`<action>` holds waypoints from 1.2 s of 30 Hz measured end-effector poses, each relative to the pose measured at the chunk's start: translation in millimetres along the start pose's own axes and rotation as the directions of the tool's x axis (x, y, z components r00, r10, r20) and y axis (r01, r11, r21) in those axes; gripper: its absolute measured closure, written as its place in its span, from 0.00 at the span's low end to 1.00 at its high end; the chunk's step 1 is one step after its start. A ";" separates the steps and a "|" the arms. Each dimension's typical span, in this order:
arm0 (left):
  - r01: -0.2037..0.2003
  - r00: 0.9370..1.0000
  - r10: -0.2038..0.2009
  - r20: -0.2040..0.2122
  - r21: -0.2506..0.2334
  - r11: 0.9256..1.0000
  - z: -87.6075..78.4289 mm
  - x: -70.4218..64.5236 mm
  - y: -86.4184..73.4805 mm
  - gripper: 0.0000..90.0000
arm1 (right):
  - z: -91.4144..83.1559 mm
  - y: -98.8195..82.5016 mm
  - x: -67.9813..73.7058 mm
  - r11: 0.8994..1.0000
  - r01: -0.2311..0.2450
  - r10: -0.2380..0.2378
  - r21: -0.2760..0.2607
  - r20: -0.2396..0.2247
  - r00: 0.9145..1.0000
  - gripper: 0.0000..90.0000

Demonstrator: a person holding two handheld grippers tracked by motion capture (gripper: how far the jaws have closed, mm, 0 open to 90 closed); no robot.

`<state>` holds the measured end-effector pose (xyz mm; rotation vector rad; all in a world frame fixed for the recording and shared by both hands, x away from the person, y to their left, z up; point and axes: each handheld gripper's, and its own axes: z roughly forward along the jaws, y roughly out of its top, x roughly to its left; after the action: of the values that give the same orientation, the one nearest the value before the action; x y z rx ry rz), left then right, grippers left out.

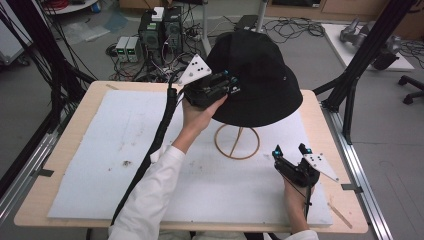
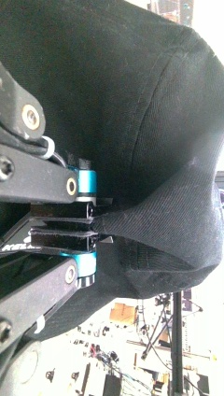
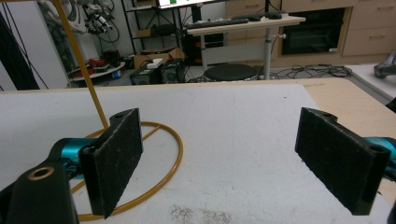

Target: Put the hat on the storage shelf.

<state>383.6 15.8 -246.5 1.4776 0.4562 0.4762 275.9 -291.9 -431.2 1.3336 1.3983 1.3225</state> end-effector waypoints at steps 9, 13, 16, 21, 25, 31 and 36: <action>0.010 1.000 -0.010 0.001 0.033 0.999 2.2 -3.2 -15.2 0.96 | -0.4 -0.1 -0.7 1.000 -0.006 0.006 0.003 0.006 1.000 0.15; 0.005 1.000 -0.005 0.005 0.053 0.999 1.3 -3.7 -18.2 0.96 | -0.2 -0.2 -0.7 1.000 -0.004 0.004 0.001 0.006 1.000 0.15; 0.011 1.000 -0.012 0.006 0.066 0.998 1.4 -3.6 -20.6 0.96 | 0.1 -0.3 -0.7 1.000 0.000 0.000 -0.001 0.010 1.000 0.15; 0.031 0.999 -0.032 0.007 0.114 0.993 3.3 -3.7 -27.2 0.96 | 0.2 -0.5 -0.5 1.000 0.003 -0.003 0.007 0.017 1.000 0.15; 0.079 0.996 -0.084 0.032 0.136 0.988 2.5 -4.3 -34.4 0.96 | -0.5 -0.2 -0.5 1.000 -0.002 0.002 0.004 0.025 1.000 0.14; 0.058 0.997 -0.065 0.041 0.157 0.986 -1.2 -9.6 -36.4 0.96 | 0.0 -0.4 -0.3 1.000 0.004 -0.004 0.003 0.024 1.000 0.14; 0.051 0.997 -0.061 0.055 0.175 0.983 -3.0 -11.1 -37.7 0.95 | -0.1 -0.4 -0.4 1.000 0.004 -0.004 0.003 0.025 1.000 0.14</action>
<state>373.6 10.6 -284.3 1.6378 0.5006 0.3532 275.9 -292.2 -431.6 1.3443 1.3855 1.2974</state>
